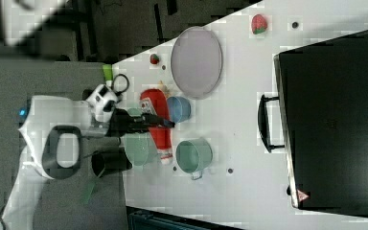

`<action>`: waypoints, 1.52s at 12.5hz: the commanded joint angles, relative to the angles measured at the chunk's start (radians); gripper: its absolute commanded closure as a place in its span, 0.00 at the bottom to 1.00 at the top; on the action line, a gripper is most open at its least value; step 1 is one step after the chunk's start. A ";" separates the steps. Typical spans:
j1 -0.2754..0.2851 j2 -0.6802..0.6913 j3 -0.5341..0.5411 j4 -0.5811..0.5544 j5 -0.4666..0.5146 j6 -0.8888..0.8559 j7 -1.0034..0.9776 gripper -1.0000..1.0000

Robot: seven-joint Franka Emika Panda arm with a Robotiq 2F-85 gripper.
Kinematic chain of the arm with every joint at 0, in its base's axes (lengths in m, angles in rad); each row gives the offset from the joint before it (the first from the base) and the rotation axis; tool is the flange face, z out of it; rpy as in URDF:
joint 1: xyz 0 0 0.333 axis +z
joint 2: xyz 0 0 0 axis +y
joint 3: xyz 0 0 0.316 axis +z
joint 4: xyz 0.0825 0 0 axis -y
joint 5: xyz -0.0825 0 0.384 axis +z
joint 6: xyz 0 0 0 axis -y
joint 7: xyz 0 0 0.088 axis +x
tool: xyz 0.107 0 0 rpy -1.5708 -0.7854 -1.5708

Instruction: Pick ketchup from table and place on plate.

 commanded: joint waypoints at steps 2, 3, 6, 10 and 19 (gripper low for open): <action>0.029 0.111 0.021 0.154 0.006 -0.034 0.117 0.36; 0.032 0.148 0.023 0.202 0.007 -0.034 0.127 0.36; 0.039 0.275 0.024 0.340 0.007 -0.034 0.153 0.36; 0.047 0.470 0.025 0.517 0.006 -0.017 0.159 0.36; 0.059 0.762 0.026 0.684 0.008 0.248 0.159 0.36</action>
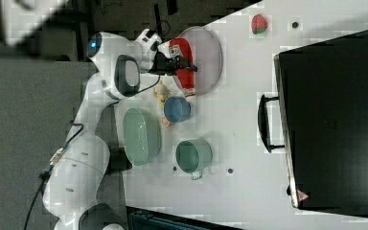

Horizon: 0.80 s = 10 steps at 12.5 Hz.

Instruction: Pick ketchup from table and place on plate.

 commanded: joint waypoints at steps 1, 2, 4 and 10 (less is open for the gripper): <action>0.008 -0.012 -0.003 0.042 0.005 0.071 0.038 0.36; 0.008 -0.005 -0.001 0.043 0.007 0.090 0.038 0.33; 0.007 -0.006 -0.002 0.040 0.007 0.091 0.038 0.13; -0.002 -0.049 -0.004 0.049 0.009 0.081 0.133 0.00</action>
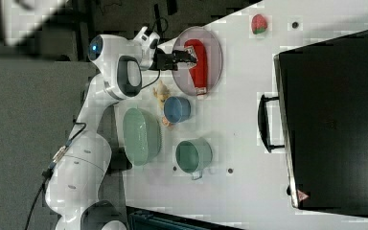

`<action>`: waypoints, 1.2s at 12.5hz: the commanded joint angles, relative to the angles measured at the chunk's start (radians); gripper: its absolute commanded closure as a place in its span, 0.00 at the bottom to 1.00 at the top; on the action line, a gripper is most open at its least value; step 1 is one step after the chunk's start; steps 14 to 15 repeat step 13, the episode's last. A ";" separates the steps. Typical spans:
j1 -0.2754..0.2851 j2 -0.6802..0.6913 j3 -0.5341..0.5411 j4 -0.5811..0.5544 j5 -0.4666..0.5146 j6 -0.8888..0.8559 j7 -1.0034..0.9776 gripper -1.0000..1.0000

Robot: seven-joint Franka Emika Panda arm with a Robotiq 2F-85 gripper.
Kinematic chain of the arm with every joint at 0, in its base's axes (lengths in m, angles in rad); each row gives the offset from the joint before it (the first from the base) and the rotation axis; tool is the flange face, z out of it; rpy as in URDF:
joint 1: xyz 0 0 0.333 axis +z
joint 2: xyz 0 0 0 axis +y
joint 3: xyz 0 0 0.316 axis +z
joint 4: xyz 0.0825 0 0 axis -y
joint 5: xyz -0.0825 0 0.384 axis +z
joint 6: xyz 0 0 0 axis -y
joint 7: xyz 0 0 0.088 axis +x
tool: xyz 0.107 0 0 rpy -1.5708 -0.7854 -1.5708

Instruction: Pick ketchup from table and place on plate.

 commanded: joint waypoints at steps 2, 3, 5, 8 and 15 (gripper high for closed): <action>-0.027 -0.119 -0.014 0.025 -0.002 -0.069 0.274 0.00; -0.037 -0.150 -0.016 0.019 -0.002 -0.119 0.367 0.00; -0.051 -0.216 -0.026 0.018 -0.003 -0.201 0.519 0.00; -0.064 -0.330 -0.050 -0.020 -0.003 -0.279 0.629 0.00; -0.066 -0.587 -0.079 -0.242 -0.004 -0.316 0.661 0.00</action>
